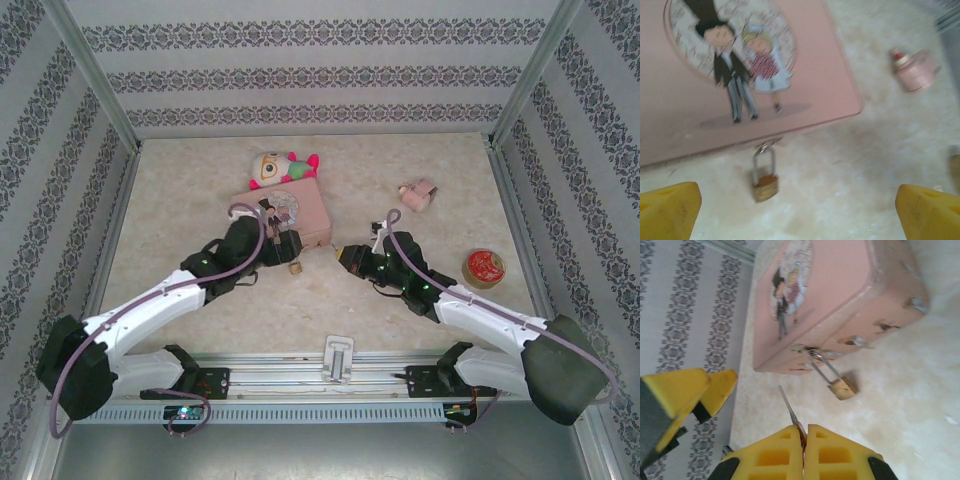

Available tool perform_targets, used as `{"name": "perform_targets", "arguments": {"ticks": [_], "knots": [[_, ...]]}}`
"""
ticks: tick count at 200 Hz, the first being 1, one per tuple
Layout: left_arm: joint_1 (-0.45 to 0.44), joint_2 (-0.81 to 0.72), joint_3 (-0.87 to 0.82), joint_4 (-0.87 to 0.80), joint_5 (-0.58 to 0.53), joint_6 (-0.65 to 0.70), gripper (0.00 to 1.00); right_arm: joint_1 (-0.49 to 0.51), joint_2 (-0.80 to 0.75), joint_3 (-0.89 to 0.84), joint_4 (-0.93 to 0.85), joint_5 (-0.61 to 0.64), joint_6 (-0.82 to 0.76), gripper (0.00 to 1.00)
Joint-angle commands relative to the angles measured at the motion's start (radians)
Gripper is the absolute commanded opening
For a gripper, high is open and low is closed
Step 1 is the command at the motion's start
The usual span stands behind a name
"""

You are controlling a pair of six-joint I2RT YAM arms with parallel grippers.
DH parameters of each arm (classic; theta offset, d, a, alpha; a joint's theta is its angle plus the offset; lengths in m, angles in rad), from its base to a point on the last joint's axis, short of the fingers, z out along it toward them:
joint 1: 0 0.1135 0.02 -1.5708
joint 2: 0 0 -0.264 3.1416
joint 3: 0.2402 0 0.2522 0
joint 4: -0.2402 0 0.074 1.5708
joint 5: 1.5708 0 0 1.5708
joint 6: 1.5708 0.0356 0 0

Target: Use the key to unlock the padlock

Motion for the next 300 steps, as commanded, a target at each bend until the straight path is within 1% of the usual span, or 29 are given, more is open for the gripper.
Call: {"name": "perform_targets", "arguments": {"ticks": [1,25,31,42,47,64,68,76,89,96,135,177,224,237,300], "knots": [[-0.063,0.065,0.042,-0.096,-0.152,-0.026,0.99,0.007,-0.027,-0.023,-0.129,0.072,-0.028,0.0],[-0.098,0.151,0.066,-0.107,-0.175,-0.033,1.0,0.006,-0.021,-0.032,-0.175,0.085,-0.028,0.0],[-0.105,0.171,0.071,-0.105,-0.182,-0.035,0.98,0.006,-0.018,-0.033,-0.181,0.085,-0.027,0.0],[-0.115,0.207,0.079,-0.1,-0.183,-0.04,0.97,0.005,-0.009,-0.038,-0.188,0.085,-0.024,0.0],[-0.12,0.222,0.082,-0.098,-0.183,-0.043,0.94,0.005,-0.005,-0.04,-0.19,0.085,-0.023,0.0],[-0.133,0.274,0.096,-0.084,-0.192,-0.047,0.93,0.005,0.012,-0.041,-0.193,0.087,-0.023,0.0],[-0.136,0.286,0.101,-0.081,-0.196,-0.046,0.91,0.005,0.016,-0.04,-0.193,0.088,-0.023,0.0],[-0.139,0.309,0.109,-0.08,-0.208,-0.051,0.89,0.006,0.024,-0.038,-0.193,0.088,-0.025,0.0],[-0.142,0.345,0.125,-0.08,-0.227,-0.067,0.83,0.004,0.037,-0.03,-0.195,0.087,-0.031,0.0],[-0.143,0.363,0.132,-0.079,-0.24,-0.076,0.81,0.004,0.044,-0.027,-0.195,0.085,-0.034,0.0],[-0.145,0.46,0.181,-0.099,-0.304,-0.081,0.8,-0.008,0.08,0.004,-0.195,0.059,-0.066,0.0],[-0.145,0.569,0.261,-0.156,-0.346,-0.097,0.74,-0.024,0.085,0.005,-0.193,0.05,-0.076,0.0],[-0.145,0.634,0.303,-0.171,-0.365,-0.139,0.68,-0.033,0.066,-0.005,-0.19,0.052,-0.08,0.0],[-0.144,0.645,0.308,-0.169,-0.371,-0.147,0.67,-0.033,0.061,-0.009,-0.19,0.055,-0.082,0.0],[-0.144,0.679,0.32,-0.152,-0.383,-0.162,0.57,-0.039,0.06,-0.01,-0.186,0.054,-0.09,0.0]]}}
